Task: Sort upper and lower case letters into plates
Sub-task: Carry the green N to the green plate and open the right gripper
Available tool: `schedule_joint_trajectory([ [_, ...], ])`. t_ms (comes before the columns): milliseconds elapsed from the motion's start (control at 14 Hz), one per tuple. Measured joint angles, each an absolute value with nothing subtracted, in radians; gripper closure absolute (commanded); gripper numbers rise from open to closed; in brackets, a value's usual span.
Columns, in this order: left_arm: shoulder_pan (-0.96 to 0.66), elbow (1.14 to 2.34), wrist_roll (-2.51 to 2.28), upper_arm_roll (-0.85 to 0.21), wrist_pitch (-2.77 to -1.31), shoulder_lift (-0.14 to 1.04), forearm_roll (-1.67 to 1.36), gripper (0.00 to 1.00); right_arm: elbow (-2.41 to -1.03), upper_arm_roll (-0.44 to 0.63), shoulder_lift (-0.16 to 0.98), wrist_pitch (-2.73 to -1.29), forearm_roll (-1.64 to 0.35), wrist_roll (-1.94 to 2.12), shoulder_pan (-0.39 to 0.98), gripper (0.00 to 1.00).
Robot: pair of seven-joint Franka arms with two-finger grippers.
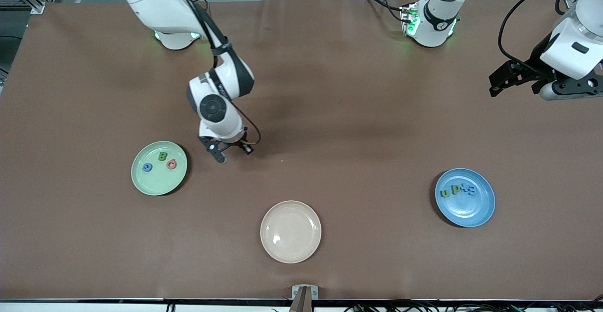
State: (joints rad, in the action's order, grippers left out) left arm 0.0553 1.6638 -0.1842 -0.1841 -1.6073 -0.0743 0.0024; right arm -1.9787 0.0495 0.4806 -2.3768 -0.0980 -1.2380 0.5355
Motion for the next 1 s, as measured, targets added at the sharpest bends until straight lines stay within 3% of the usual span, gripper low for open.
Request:
schedule_joint_trajectory([
  [357,0.055,1.663,-0.184,-0.189,-1.607,-0.074,0.002,0.00,-1.927,0.057,0.401,-2.224,-0.097,-0.849,0.278,1.00],
  [643,0.055,1.663,-0.184,-0.194,-1.608,-0.074,0.002,0.00,-1.929,0.058,0.412,-2.255,-0.096,-0.586,0.106,1.00],
  [1000,0.055,1.663,-0.184,-0.194,-1.607,-0.074,0.002,0.00,-1.934,0.057,0.476,-2.344,-0.096,-0.492,0.050,1.00],
])
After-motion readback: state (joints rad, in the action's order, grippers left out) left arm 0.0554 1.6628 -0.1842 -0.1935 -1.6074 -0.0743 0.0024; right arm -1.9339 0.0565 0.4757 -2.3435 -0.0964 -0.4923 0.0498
